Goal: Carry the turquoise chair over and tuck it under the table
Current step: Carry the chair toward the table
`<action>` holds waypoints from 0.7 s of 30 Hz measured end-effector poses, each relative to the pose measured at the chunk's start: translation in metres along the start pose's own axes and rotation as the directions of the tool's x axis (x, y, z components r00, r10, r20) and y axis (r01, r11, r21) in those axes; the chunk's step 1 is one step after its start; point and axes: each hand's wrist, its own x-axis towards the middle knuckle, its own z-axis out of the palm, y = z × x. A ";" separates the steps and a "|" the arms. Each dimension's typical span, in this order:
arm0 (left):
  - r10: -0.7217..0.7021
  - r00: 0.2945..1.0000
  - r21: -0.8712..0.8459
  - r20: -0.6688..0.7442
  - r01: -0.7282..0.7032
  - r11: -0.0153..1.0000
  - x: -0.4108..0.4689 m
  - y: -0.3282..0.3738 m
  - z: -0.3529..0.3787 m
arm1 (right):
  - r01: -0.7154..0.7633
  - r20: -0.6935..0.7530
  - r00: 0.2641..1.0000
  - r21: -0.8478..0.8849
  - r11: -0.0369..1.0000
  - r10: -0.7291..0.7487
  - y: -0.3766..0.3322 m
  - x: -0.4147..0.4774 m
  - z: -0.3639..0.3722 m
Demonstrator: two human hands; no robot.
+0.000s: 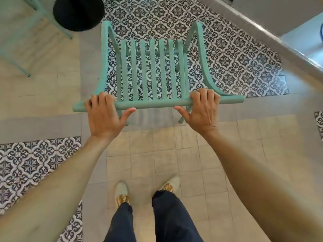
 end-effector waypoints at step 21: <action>-0.261 0.960 0.095 -0.103 0.270 0.958 0.150 0.101 0.093 | 0.271 0.078 0.957 0.119 0.955 -0.281 0.164 0.203 0.094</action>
